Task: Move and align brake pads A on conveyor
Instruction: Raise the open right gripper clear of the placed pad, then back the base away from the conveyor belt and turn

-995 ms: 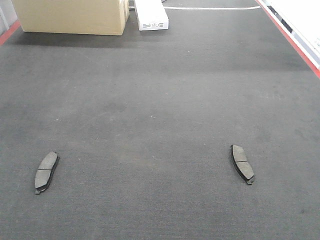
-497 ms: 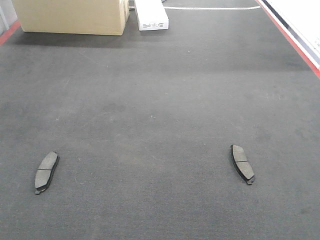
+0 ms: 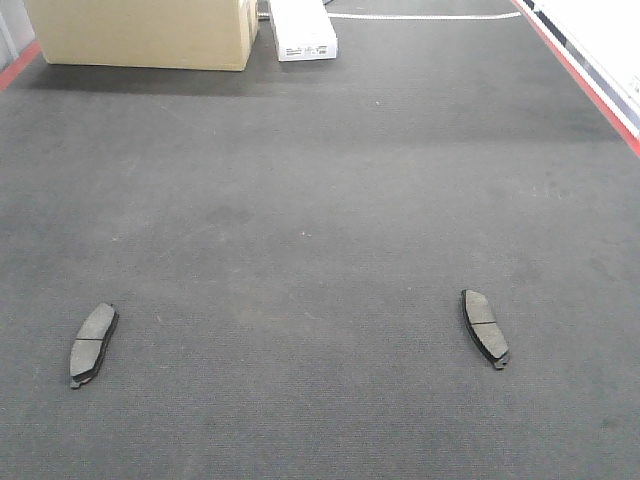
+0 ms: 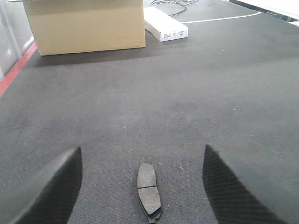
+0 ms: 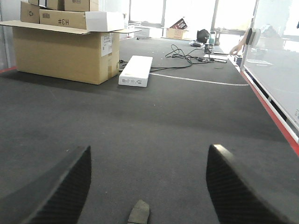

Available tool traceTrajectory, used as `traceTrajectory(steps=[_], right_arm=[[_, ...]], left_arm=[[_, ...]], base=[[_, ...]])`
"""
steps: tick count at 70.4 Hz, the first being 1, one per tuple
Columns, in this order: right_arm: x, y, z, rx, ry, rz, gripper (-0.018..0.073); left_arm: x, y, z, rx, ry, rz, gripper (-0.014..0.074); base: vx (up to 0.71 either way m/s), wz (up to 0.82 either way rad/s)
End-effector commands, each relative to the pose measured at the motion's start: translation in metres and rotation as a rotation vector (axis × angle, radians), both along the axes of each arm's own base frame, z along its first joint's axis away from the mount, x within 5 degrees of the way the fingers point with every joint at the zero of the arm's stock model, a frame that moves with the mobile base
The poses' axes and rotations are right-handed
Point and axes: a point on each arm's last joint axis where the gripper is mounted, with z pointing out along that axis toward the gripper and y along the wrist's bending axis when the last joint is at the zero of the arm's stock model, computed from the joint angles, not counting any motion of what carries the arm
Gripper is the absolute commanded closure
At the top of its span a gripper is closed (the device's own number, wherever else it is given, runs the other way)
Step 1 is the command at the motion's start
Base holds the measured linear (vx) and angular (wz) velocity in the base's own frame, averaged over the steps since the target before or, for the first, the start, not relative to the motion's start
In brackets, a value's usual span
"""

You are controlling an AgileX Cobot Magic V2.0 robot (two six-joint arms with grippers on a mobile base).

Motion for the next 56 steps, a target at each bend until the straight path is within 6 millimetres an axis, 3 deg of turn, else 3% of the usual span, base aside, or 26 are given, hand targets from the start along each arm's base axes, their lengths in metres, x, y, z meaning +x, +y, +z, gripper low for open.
traceTrajectory(steps=[1,35,56], right_arm=[[-0.0003,0.0003,0.0145,0.006,-0.091,0.003,0.0062],[-0.0003,0.0003,0.0143,0.005,-0.089,0.003,0.0062],[-0.0003,0.0002,0.0144,0.006,-0.09,0.002,0.0062]], left_arm=[[0.0012,-0.001,0.012,-0.021,-0.075,-0.009,0.0073],[0.0012,-0.001,0.012,-0.021,-0.075,-0.009,0.0073],[0.0012,-0.001,0.012,-0.021,-0.075,-0.009,0.0073]], base=[[0.0,0.0],[-0.02,0.01],[-0.21,-0.01]])
